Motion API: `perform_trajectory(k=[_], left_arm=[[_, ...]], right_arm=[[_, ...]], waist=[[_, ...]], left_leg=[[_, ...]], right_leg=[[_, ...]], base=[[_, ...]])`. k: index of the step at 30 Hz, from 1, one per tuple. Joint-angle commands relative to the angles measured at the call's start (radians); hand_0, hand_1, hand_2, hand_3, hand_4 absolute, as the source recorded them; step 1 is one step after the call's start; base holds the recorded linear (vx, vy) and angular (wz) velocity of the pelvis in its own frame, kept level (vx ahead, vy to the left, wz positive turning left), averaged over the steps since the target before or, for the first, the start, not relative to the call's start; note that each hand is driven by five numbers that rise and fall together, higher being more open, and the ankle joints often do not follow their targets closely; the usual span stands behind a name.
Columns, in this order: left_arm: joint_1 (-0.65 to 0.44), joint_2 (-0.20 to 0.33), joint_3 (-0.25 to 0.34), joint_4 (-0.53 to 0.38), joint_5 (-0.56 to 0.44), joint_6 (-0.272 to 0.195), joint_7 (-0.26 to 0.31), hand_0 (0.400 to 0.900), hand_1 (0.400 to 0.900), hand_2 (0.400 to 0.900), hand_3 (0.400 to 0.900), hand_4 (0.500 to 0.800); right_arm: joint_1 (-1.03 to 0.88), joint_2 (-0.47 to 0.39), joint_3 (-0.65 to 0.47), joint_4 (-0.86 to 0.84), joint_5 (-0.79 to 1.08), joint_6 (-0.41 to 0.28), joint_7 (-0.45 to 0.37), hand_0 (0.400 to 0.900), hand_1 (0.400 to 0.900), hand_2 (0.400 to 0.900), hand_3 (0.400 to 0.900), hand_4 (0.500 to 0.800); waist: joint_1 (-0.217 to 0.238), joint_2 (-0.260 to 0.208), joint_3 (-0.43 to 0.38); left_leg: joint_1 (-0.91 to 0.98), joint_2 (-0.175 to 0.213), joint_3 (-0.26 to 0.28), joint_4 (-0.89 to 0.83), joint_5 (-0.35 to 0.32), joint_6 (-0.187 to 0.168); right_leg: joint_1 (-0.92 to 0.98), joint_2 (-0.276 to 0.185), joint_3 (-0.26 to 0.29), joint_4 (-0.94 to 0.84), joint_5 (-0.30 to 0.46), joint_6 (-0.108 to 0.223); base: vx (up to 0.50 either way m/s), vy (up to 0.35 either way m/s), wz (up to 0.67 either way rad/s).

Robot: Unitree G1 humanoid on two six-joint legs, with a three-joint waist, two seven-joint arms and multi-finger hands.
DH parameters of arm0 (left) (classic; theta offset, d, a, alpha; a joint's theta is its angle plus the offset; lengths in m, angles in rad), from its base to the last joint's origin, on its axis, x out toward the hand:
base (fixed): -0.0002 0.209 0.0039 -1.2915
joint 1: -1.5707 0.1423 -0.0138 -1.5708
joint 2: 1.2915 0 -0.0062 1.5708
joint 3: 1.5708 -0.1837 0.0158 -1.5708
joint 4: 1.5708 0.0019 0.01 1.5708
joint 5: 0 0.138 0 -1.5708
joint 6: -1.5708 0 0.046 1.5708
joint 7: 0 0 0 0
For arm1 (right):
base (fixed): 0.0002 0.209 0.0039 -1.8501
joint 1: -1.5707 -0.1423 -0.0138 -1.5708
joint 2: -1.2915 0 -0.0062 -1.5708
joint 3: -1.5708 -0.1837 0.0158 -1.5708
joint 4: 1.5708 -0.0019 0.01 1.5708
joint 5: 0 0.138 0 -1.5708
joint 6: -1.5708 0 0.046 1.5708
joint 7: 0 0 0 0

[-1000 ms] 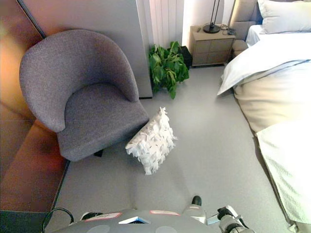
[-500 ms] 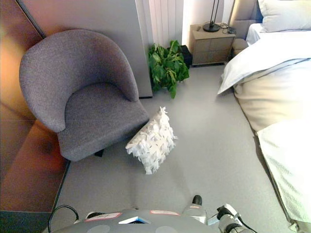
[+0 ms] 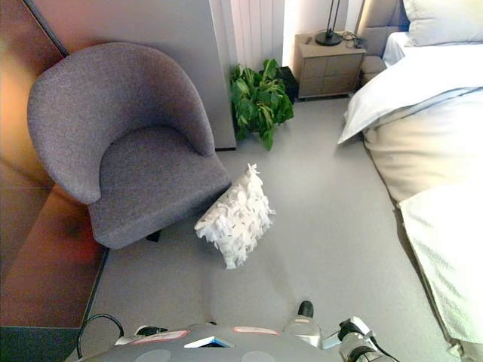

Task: Pick up the pillow and put it on the sofa.

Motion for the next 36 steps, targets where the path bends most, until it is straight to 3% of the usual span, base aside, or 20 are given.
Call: perform_trajectory(k=[1,2,4,6,9,11,12,14,18,19,21,23,24,25,27,28,29,31,34,36], left_arm=[[-0.084,0.073,-0.049,0.019,0.006,0.054,0.024,0.9,0.9,0.9,0.9,0.8],[-0.084,0.067,-0.049,0.017,-0.009,0.056,0.026,0.9,0.9,0.9,0.9,0.8],[-0.073,0.055,-0.046,0.003,-0.043,0.045,0.033,0.9,0.9,0.9,0.9,0.8],[-0.064,0.04,-0.049,-0.015,-0.075,0.05,0.037,0.9,0.9,0.9,0.9,0.8],[-0.045,0.036,-0.039,-0.006,-0.043,0.04,0.015,0.9,0.9,0.9,0.9,0.8],[-0.022,0.037,-0.027,0.011,-0.002,0.021,0.001,0.9,0.9,0.9,0.9,0.8],[-0.008,0.038,-0.022,0.02,0.017,0.012,-0.004,0.9,0.9,0.9,0.9,0.8],[0.016,0.036,-0.016,0.031,0.027,0.0,-0.001,0.9,0.9,0.9,0.9,0.8],[0.044,0.02,0.004,0.044,0.028,-0.004,0.017,0.9,0.9,0.9,0.9,0.8],[0.046,0.017,0.007,0.049,0.029,-0.003,0.02,0.9,0.9,0.9,0.9,0.8],[0.047,0.019,0.013,0.052,0.028,0.002,0.029,0.9,0.9,0.9,0.9,0.8],[0.031,0.041,0.02,0.041,0.038,-0.003,0.024,0.9,0.9,0.9,0.9,0.8],[0.023,0.055,0.017,0.031,0.022,-0.012,0.022,0.9,0.9,0.9,0.9,0.8],[0.013,0.065,0.016,0.022,0.017,-0.007,0.016,0.9,0.9,0.9,0.9,0.8],[-0.014,0.087,0.016,0.007,0.023,0.014,-0.004,0.9,0.9,0.9,0.9,0.8],[-0.029,0.1,0.007,0.01,0.019,0.008,-0.012,0.9,0.9,0.9,0.9,0.8],[-0.042,0.11,-0.003,0.014,0.03,0.0,-0.023,0.9,0.9,0.9,0.9,0.8],[-0.063,0.128,-0.025,0.004,0.023,0.012,-0.023,0.9,0.9,0.9,0.9,0.8],[-0.137,0.155,-0.052,0.001,-0.031,0.027,-0.006,0.9,0.9,0.9,0.9,0.8],[-0.207,0.165,-0.075,0.005,-0.075,0.009,0.015,0.9,0.9,0.9,0.9,0.8]], right_arm=[[-0.096,-0.024,0.001,0.045,0.043,0.018,-0.027,0.9,0.9,0.9,0.9,0.8],[-0.099,-0.034,0.0,0.048,0.02,0.021,-0.018,0.9,0.9,0.9,0.9,0.8],[-0.098,-0.053,0.008,0.048,-0.038,0.029,0.013,0.9,0.9,0.9,0.9,0.8],[-0.097,-0.073,0.022,0.051,-0.068,0.042,0.051,0.9,0.9,0.9,0.9,0.8],[-0.105,-0.084,0.011,0.074,-0.065,0.018,0.086,0.9,0.9,0.9,0.9,0.8],[-0.109,-0.089,0.013,0.073,-0.066,0.004,0.089,0.9,0.9,0.9,0.9,0.8],[-0.111,-0.092,0.015,0.069,-0.069,-0.003,0.089,0.9,0.9,0.9,0.9,0.8],[-0.109,-0.091,0.019,0.066,-0.078,-0.02,0.087,0.9,0.9,0.9,0.9,0.8],[-0.113,-0.081,0.025,0.058,-0.138,-0.053,0.082,0.9,0.9,0.9,0.9,0.8],[-0.12,-0.075,0.03,0.057,-0.151,-0.06,0.08,0.9,0.9,0.9,0.9,0.8],[-0.145,-0.053,0.046,0.056,-0.173,-0.058,0.073,0.9,0.9,0.9,0.9,0.8],[-0.154,-0.045,0.049,0.039,-0.157,-0.051,0.074,0.9,0.9,0.9,0.9,0.8],[-0.153,-0.044,0.047,0.03,-0.162,-0.046,0.077,0.9,0.9,0.9,0.9,0.8],[-0.155,-0.042,0.045,0.024,-0.18,-0.039,0.08,0.9,0.9,0.9,0.9,0.8],[-0.157,-0.041,0.044,0.01,-0.209,-0.021,0.077,0.9,0.9,0.9,0.9,0.8],[-0.153,-0.045,0.045,-0.001,-0.203,-0.023,0.07,0.9,0.9,0.9,0.9,0.8],[-0.148,-0.047,0.042,-0.009,-0.208,-0.036,0.053,0.9,0.9,0.9,0.9,0.8],[-0.146,-0.05,0.052,-0.039,-0.231,-0.053,0.022,0.9,0.9,0.9,0.9,0.8],[-0.208,-0.051,0.107,-0.05,-0.246,-0.031,-0.013,0.9,0.9,0.9,0.9,0.8],[-0.299,-0.057,0.15,-0.032,-0.281,-0.015,-0.082,0.9,0.9,0.9,0.9,0.8]], waist=[[-0.048,-0.044,0.064],[-0.054,-0.043,0.072],[-0.049,-0.041,0.094],[-0.028,-0.03,0.124],[0.002,0.011,0.145],[0.031,0.02,0.154],[0.048,0.014,0.159],[0.072,-0.003,0.163],[0.101,0.022,0.146],[0.106,0.028,0.14],[0.122,0.016,0.126],[0.128,0.001,0.123],[0.138,-0.008,0.118],[0.139,-0.019,0.112],[0.141,-0.043,0.1],[0.14,-0.053,0.099],[0.136,-0.049,0.098],[0.122,-0.046,0.105],[0.121,-0.054,0.138],[0.12,-0.058,0.194]], left_leg=[[-0.069,0.009,0.01,0.1,-0.003,0.05],[-0.084,0.008,0.001,0.161,0.0,0.047],[-0.159,0.008,-0.049,0.343,0.088,0.033],[-0.251,0.002,-0.074,0.382,0.149,0.031],[-0.276,0.074,-0.048,0.213,0.278,-0.012],[-0.309,0.105,-0.059,0.102,0.349,-0.033],[-0.333,0.114,-0.065,0.05,0.355,-0.035],[-0.373,0.119,-0.065,0.003,0.347,-0.04],[-0.426,0.139,-0.012,-0.013,0.353,-0.058],[-0.416,0.134,-0.002,0.0,0.347,-0.053],[-0.414,0.114,-0.013,0.013,0.267,-0.029],[-0.448,0.108,-0.024,0.171,0.256,-0.018],[-0.488,0.093,-0.054,0.245,0.25,-0.012],[-0.495,0.084,-0.047,0.272,0.217,0.012],[-0.49,0.068,-0.025,0.282,0.173,0.051],[-0.47,0.025,-0.045,0.269,0.138,0.085],[-0.446,-0.003,-0.055,0.255,0.111,0.111],[-0.4,-0.032,-0.04,0.255,0.071,0.139],[-0.39,-0.019,-0.02,0.291,0.043,0.127],[-0.415,-0.004,-0.035,0.327,0.023,0.105]], right_leg=[[-0.001,0.014,0.089,0.16,-0.193,-0.02],[-0.014,0.014,0.097,0.174,-0.194,-0.031],[-0.019,0.018,0.103,0.18,-0.194,-0.059],[-0.004,0.019,0.116,0.188,-0.206,-0.065],[0.041,0.028,0.096,0.198,-0.25,-0.051],[0.091,0.03,0.094,0.193,-0.282,-0.051],[0.123,0.025,0.099,0.186,-0.299,-0.051],[0.18,0.012,0.108,0.176,-0.337,-0.049],[0.277,0.01,0.106,0.199,-0.436,-0.041],[0.299,0.008,0.109,0.209,-0.454,-0.034],[0.324,-0.02,0.135,0.247,-0.467,-0.009],[0.36,-0.039,0.143,0.281,-0.484,0.003],[0.385,-0.052,0.147,0.289,-0.479,0.01],[0.379,-0.077,0.145,0.316,-0.446,0.023],[0.356,-0.132,0.141,0.393,-0.309,0.051],[0.301,-0.169,0.16,0.501,-0.218,0.057],[0.233,-0.178,0.177,0.598,-0.176,0.054],[0.099,-0.19,0.173,0.69,-0.162,0.028],[-0.025,-0.183,0.112,0.551,-0.215,0.0],[-0.148,-0.182,0.09,0.407,-0.184,0.003]], base=[[-0.01,-0.139,-0.39],[0.05,-0.088,-0.55],[0.1,-0.05,-0.71],[0.19,0.029,-0.51],[0.28,0.094,-0.01],[0.41,0.079,-0.08],[0.48,0.07,-0.23],[0.46,0.061,-0.33],[0.48,0.113,-0.35],[0.47,0.16,-0.22],[0.51,0.201,-0.29],[0.49,0.188,-0.06],[0.41,0.16,0.1],[0.38,0.183,0.11],[0.29,0.181,0.15],[0.28,0.215,0.14],[0.31,0.236,0.19],[0.26,0.142,0.15],[0.02,-0.169,0.01],[-0.25,-0.397,0.14]])
